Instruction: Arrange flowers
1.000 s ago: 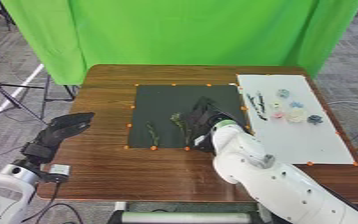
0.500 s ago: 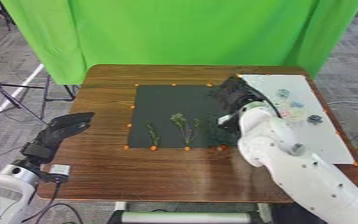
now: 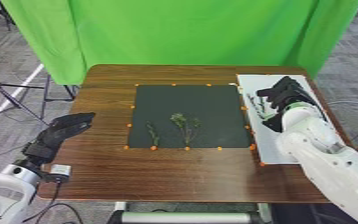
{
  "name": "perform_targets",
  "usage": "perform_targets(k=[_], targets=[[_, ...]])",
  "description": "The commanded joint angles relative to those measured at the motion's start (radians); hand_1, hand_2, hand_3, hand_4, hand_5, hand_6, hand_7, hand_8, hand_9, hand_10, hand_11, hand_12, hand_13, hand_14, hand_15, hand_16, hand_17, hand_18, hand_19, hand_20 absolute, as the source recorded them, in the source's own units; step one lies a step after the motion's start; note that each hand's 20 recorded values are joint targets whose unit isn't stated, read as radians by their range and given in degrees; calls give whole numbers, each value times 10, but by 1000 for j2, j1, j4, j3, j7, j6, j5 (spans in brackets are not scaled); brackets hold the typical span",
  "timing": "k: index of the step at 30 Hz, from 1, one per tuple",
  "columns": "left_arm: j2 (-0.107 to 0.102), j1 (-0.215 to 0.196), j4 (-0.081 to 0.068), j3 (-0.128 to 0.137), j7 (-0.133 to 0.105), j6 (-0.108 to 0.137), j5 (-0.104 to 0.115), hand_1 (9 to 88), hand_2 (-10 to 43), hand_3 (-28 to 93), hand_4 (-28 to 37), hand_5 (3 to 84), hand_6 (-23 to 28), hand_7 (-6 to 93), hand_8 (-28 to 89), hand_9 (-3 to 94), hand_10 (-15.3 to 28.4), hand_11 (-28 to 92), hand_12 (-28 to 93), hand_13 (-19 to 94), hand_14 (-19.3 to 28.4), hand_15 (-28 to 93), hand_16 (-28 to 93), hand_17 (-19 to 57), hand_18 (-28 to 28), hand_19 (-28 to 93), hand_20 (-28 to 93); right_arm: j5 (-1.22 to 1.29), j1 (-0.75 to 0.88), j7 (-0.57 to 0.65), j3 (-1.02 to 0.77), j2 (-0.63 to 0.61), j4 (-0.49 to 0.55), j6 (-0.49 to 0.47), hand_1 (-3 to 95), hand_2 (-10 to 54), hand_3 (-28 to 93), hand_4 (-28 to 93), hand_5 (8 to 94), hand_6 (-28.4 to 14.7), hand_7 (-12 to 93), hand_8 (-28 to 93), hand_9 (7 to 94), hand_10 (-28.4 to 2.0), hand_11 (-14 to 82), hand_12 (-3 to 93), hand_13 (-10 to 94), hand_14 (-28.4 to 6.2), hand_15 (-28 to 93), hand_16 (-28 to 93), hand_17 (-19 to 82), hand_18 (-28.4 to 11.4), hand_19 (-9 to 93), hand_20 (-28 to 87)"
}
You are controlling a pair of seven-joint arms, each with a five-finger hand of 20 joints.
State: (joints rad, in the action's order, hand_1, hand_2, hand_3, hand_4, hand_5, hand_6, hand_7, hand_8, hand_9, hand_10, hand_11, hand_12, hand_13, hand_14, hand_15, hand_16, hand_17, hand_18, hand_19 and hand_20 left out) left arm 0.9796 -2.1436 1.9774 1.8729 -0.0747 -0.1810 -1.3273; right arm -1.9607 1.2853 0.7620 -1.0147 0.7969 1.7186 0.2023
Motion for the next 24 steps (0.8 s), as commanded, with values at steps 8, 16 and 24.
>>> perform_targets(k=[8,16,24], targets=[[2,4,2,-4,9,-24,-9,272,-66,606,-154,390,37,107,-54,355,142,123,117,307,187,152,18,15,164,102,153,-37,-116,14,135,-4,-90,-55,315,-95,593,-59,758,-51,377,-75,915,-135,335,234,937,-32,556,245,691,-102,932,359],[6,9,-1,-8,6,-28,-11,272,-66,606,-152,390,37,108,-53,354,140,122,118,307,186,152,18,15,164,102,154,-42,-133,28,152,-12,-126,-67,321,-95,596,-60,756,-49,383,-77,914,-133,338,236,937,-30,555,248,690,-102,932,362],[9,13,0,-9,9,-31,-11,276,-66,604,-151,388,37,106,-53,354,141,123,118,307,186,150,19,15,164,102,153,-44,-140,34,171,4,-176,-90,328,-95,594,-59,755,-47,388,-80,913,-131,342,235,937,-29,554,251,689,-103,932,365]])
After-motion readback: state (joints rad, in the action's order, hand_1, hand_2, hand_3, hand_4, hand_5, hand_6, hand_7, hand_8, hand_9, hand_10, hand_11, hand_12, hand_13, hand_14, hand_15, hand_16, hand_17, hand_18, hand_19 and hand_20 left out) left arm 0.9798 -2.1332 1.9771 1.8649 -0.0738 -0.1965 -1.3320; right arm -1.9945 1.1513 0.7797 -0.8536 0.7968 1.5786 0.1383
